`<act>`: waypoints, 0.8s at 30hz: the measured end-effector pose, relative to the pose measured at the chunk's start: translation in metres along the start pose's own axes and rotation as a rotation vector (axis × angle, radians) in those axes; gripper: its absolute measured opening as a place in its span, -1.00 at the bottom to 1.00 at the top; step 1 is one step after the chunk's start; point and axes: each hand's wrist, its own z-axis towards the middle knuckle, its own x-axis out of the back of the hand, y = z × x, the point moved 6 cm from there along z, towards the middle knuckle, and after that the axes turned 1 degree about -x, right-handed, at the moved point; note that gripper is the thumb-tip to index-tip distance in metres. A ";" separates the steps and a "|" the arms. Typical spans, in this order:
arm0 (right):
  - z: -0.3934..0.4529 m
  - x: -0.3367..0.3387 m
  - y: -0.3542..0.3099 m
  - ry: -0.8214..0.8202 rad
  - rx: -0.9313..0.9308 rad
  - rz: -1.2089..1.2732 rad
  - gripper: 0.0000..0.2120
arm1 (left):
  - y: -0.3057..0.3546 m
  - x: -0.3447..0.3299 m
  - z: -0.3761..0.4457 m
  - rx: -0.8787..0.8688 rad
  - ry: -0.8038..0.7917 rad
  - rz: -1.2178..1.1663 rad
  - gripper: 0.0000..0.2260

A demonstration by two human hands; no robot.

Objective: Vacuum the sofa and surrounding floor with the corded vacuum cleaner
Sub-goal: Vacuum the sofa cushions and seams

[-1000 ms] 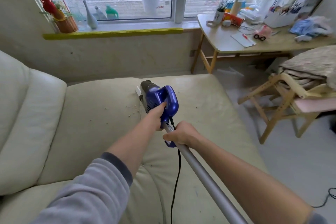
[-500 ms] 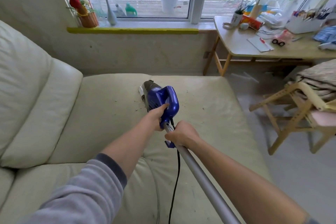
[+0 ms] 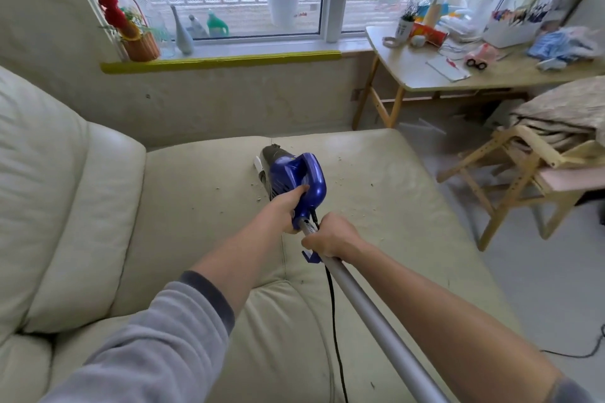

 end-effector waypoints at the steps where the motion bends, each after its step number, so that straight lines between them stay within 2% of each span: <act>1: -0.006 -0.003 -0.004 0.012 -0.001 0.006 -0.86 | 0.000 0.005 -0.002 0.001 -0.013 0.011 -0.54; 5: -0.016 -0.023 -0.020 -0.027 0.004 0.072 -0.88 | 0.000 0.032 -0.009 0.007 0.028 0.040 -0.53; 20: -0.022 -0.125 -0.142 -0.234 0.194 -0.100 -0.82 | -0.009 0.218 -0.022 0.036 0.272 -0.174 -0.53; 24: -0.016 -0.132 -0.160 -0.241 0.222 -0.141 -0.81 | -0.007 0.237 -0.008 0.064 0.261 -0.221 -0.42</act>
